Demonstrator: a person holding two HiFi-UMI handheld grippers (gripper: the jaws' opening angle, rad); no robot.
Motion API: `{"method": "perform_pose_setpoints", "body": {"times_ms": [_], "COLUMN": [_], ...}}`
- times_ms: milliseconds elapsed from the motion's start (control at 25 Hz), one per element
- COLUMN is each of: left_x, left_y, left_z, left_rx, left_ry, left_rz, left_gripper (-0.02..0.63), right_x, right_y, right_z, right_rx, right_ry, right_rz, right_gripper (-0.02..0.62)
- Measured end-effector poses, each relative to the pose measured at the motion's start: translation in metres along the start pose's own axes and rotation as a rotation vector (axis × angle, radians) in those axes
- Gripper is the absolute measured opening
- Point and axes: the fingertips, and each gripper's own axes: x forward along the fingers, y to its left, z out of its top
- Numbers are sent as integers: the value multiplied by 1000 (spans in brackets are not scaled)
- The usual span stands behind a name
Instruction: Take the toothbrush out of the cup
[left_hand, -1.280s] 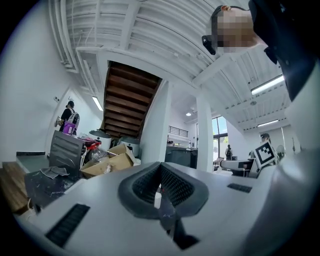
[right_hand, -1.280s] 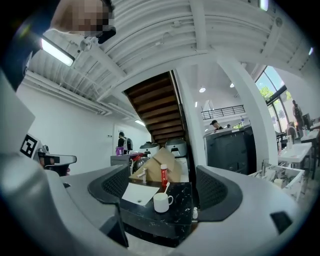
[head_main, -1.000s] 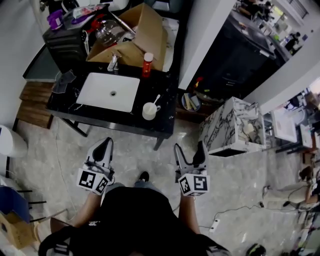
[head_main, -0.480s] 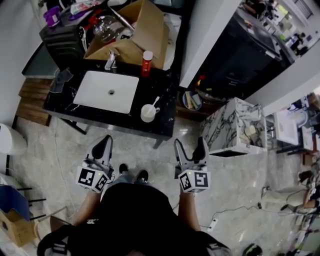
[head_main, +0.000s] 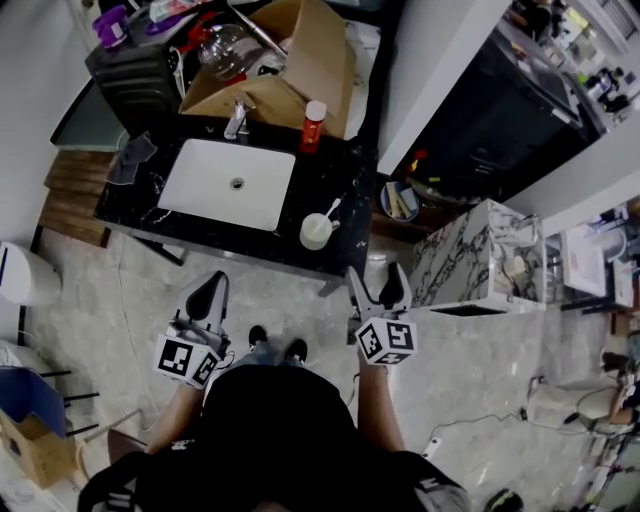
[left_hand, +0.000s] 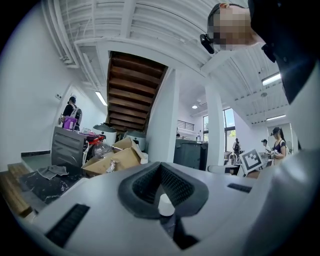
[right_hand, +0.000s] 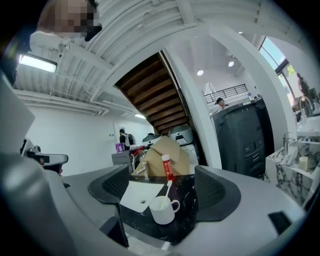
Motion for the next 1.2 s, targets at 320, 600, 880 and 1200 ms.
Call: {"method": "perform_pose_setpoints", "body": {"times_ms": [320,600,880,1200], "left_x": [-8,-4,-4,-4], "left_y": [28,36,45,50], "left_z": [-5,-6,-4,-8], "left_rx": [-18,-17,-10,-19], "left_ry": [14,15,20,29], "left_rz": [67,80,105,131], "left_gripper": [5,5,5,5], "right_x": [57,108,151,181], "right_y": [-6,-30,-41,-44], "right_z": [-52,-92,-132,-155], "right_rx": [150,228,252,243], "right_ry": [87,151,238,335], "right_rz": [30,7,17,45], "right_gripper": [413,413,413,410]}}
